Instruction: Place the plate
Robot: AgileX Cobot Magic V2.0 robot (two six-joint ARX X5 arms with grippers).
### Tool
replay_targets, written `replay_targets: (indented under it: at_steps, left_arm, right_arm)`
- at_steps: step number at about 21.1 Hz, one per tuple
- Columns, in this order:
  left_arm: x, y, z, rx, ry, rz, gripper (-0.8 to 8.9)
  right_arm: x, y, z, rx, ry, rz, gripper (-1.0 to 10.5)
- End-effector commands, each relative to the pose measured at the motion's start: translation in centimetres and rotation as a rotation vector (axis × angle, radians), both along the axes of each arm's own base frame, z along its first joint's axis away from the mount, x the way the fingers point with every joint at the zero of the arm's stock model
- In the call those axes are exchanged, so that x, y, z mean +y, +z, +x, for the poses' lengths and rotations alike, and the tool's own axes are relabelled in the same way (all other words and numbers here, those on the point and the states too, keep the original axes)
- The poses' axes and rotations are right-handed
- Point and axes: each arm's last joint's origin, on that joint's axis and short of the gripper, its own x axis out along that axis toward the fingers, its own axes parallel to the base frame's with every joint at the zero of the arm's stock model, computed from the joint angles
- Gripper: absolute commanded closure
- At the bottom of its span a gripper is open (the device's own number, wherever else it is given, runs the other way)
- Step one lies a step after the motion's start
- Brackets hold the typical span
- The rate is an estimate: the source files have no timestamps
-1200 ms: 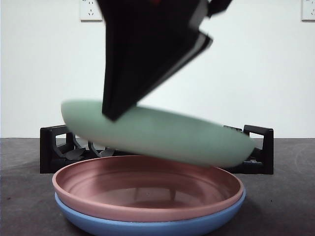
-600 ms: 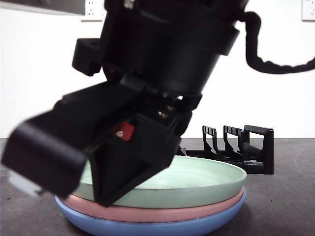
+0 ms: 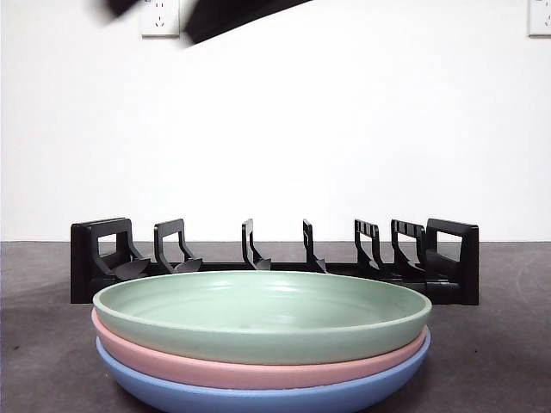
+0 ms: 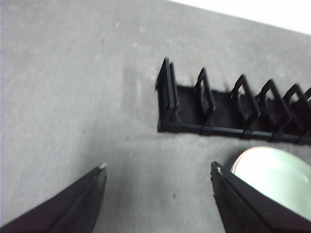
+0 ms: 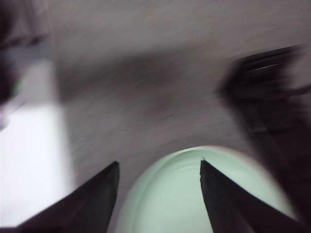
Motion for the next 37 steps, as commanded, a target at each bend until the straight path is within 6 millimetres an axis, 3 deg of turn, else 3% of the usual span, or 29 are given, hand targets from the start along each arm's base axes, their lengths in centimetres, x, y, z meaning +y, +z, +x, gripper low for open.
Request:
replay_targets:
  at_steps: [1,3,5,7,9,11,15,16,17,18,19,35,37]
  left_arm:
    - [0.0,0.6,0.1,-0.043,0.005,-0.012,4.7]
    - [-0.1,0.9,0.3,-0.083,0.009,-0.023,4.7]
    - [0.0,1.3,0.4,-0.125,0.042,0.0,4.7]
    - [0.1,1.4,0.7,-0.147,0.077,0.025,4.7]
    - [0.0,1.5,1.2,-0.148,0.097,0.056,4.7]
    - [-0.3,1.5,1.9,-0.139,0.098,0.062,4.7]
    - [-0.5,1.3,2.4,-0.11,0.091,0.07,4.71]
    - [-0.5,1.3,2.4,-0.109,0.093,0.066,5.01]
    - [-0.5,1.3,2.4,-0.106,0.087,0.059,6.27]
    - [-0.6,1.2,2.4,-0.1,0.074,0.055,8.47]
    - [-0.6,1.3,2.4,-0.105,0.072,0.059,7.99]
    - [-0.5,1.2,2.4,-0.103,0.072,0.061,8.06]
    - [-0.5,1.3,2.4,-0.132,0.058,0.132,8.06]
  right_arm:
    - [-2.6,0.6,3.8,0.007,-0.193,0.02,6.8]
    - [-6.3,0.1,6.5,0.026,-0.348,0.02,6.8]
    - [-10.8,-0.6,7.6,0.048,-0.491,0.018,6.8]
    - [-14.4,-1.1,7.2,0.055,-0.601,0.009,6.8]
    - [-17.6,-1.4,5.5,0.059,-0.71,0.017,6.8]
    - [-19.2,-1.1,3.9,0.04,-0.772,0.035,6.8]
    - [-19.8,-0.2,2.6,-0.018,-0.785,0.087,6.8]
    - [-19.9,-0.1,2.4,-0.025,-0.782,0.096,7.4]
    - [-19.9,-0.1,2.3,-0.025,-0.775,0.1,9.1]
    - [-19.9,-0.1,2.2,-0.023,-0.767,0.1,9.2]
    - [-19.9,-0.1,2.2,-0.02,-0.772,0.108,9.3]
    - [-19.8,0.0,2.1,-0.018,-0.746,0.128,9.3]
    - [-19.8,0.0,2.1,-0.019,-0.746,0.129,9.3]
